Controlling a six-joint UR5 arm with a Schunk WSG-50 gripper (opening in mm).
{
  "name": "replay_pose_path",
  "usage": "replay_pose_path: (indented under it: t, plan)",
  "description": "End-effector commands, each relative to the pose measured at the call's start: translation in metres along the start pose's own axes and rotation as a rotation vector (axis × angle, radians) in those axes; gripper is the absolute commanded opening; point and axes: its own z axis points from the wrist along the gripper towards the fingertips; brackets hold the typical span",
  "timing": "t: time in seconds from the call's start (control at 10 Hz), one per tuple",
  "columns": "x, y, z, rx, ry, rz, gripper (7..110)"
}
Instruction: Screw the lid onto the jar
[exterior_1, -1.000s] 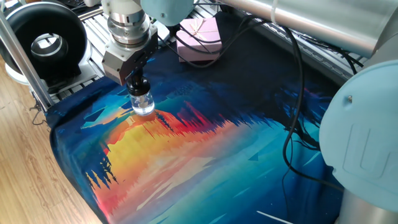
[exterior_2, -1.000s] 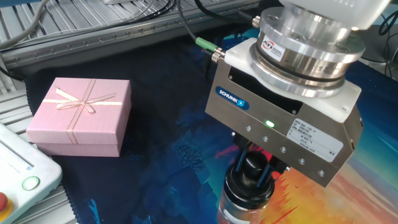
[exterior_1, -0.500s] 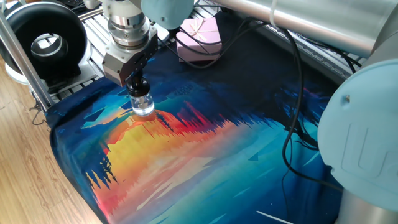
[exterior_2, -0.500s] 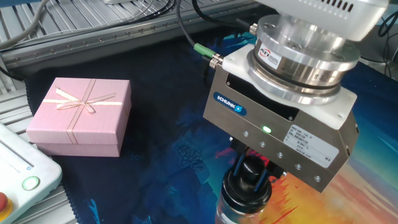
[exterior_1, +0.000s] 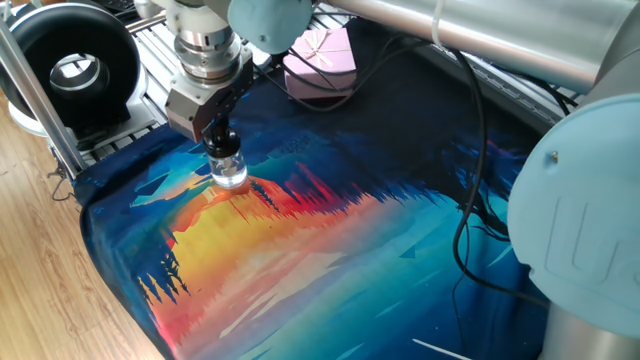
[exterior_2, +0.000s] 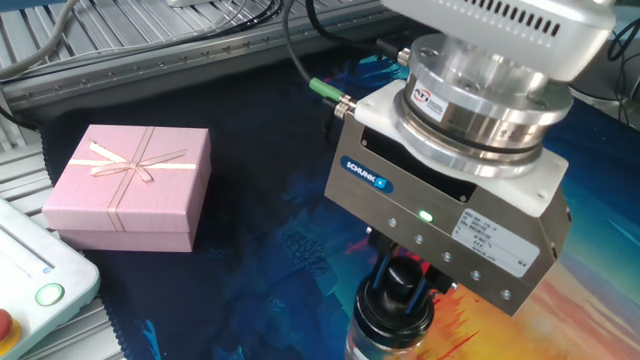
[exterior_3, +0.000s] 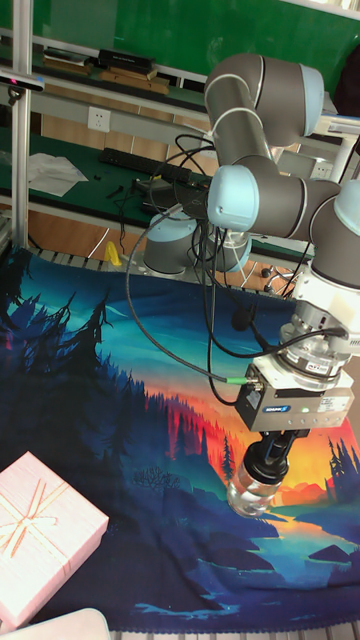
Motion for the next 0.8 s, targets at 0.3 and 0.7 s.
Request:
replay_pose_path:
  t: [0.3, 0.7]
  plan:
    - [0.003, 0.0051, 0.0084, -0.039, 0.016, -0.04, 22]
    - [0.0051, 0.0095, 0.0088, -0.102, 0.037, -0.155, 22]
